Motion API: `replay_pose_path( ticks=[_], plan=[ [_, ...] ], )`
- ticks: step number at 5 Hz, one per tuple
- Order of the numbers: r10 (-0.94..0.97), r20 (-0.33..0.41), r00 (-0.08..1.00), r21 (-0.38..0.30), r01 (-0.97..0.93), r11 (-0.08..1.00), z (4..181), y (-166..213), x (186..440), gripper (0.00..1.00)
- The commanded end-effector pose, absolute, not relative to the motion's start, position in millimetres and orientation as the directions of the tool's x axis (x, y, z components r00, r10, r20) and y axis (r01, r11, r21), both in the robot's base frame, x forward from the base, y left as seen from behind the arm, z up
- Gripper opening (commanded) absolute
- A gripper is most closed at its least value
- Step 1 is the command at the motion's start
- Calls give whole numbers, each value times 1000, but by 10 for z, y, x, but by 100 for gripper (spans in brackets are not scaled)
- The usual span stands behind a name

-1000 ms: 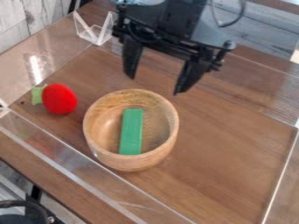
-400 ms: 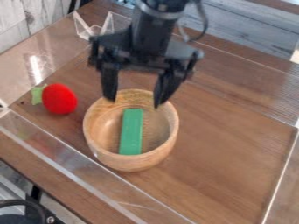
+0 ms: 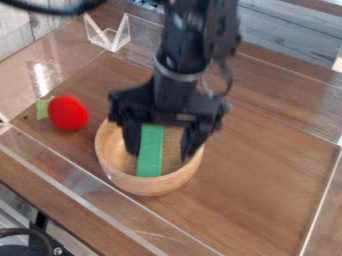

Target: Remove the green block from the brown bowl and put it on the table

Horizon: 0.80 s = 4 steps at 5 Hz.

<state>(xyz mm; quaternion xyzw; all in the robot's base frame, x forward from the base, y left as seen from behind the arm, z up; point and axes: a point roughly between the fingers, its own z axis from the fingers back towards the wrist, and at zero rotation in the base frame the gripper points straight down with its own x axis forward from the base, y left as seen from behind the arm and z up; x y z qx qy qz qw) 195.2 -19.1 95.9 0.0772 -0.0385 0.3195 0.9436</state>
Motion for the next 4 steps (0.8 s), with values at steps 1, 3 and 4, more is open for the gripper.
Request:
replay_pose_path(
  ticks=[1,3,4],
  plan=[
    [625,130,770,93,-637,766,854,-90,1997,100],
    [615,126,778,72,-626,777,564,263,2185,100],
    [639,118,760,67,-648,758,527,316,2151,0]
  ],
)
